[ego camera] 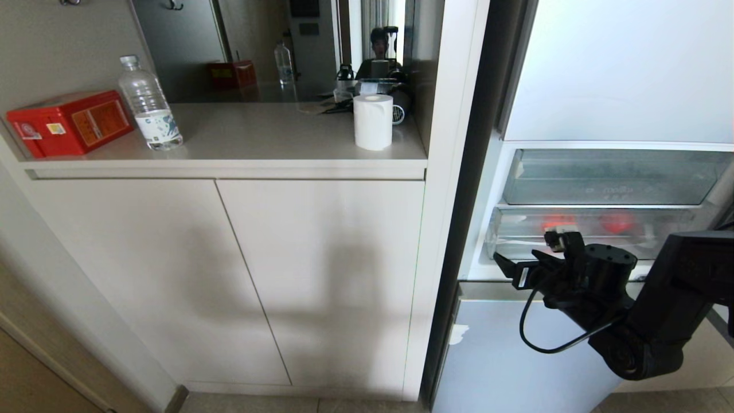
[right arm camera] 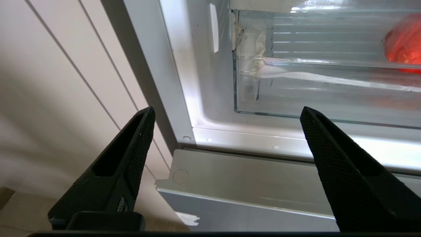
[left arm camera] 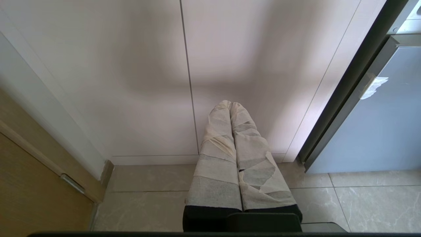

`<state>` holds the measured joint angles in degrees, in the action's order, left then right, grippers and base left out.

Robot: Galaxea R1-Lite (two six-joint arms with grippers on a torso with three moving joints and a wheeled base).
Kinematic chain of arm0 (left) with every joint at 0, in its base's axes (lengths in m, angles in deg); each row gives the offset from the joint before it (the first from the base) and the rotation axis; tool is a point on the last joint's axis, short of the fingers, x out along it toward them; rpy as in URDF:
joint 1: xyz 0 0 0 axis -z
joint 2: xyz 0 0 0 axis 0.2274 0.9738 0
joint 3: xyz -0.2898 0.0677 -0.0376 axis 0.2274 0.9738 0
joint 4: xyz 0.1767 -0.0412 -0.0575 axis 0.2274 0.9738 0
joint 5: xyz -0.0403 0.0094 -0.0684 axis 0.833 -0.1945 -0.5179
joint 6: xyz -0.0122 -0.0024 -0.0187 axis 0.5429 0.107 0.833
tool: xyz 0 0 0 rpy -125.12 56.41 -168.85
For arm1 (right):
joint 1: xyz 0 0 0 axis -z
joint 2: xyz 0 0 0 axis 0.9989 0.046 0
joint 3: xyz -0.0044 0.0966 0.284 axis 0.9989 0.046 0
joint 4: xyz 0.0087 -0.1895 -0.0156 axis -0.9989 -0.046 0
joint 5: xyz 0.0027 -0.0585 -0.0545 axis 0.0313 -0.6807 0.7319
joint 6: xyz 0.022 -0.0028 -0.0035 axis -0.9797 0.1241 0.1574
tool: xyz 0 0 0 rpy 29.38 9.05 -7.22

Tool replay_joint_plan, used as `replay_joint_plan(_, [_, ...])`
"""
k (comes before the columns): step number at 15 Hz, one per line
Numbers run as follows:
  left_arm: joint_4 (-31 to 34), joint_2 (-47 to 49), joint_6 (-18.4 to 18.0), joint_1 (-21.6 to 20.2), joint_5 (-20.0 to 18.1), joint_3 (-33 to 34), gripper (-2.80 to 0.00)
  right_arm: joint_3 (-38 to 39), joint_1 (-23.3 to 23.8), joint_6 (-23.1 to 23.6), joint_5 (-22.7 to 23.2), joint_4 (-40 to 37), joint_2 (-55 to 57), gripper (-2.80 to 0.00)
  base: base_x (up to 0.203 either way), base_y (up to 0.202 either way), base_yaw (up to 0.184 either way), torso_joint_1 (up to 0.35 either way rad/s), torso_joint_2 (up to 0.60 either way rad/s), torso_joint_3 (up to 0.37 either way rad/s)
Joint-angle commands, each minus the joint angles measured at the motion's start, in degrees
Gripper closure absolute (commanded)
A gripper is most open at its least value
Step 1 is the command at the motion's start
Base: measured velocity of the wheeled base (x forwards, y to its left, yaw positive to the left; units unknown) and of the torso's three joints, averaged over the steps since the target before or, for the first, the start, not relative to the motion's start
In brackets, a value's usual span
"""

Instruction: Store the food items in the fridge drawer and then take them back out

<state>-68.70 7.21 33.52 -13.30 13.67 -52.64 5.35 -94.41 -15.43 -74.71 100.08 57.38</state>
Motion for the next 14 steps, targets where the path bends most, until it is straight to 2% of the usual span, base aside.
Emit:
replay_joint_plan(1, [0.06, 0.00, -0.02, -0.02, 0.02, 0.00, 0.00, -1.10, 0.01, 0.08, -0.09, 0.59, 1.00, -2.80, 0.000, 0.000, 0.000, 0.000, 0.00, 0.000])
replay_joint_plan(5, [0.06, 0.00, -0.02, -0.02, 0.02, 0.00, 0.00, -7.47, 0.01, 0.42, -3.17, 0.73, 5.17, -2.80, 0.000, 0.000, 0.000, 0.000, 0.00, 0.000])
replay_joint_plan(14, [0.06, 0.00, -0.02, -0.02, 0.02, 0.00, 0.00, -13.98, 0.62, 0.27, -3.52, 0.43, 8.71, -2.80, 0.000, 0.000, 0.000, 0.000, 0.00, 0.000])
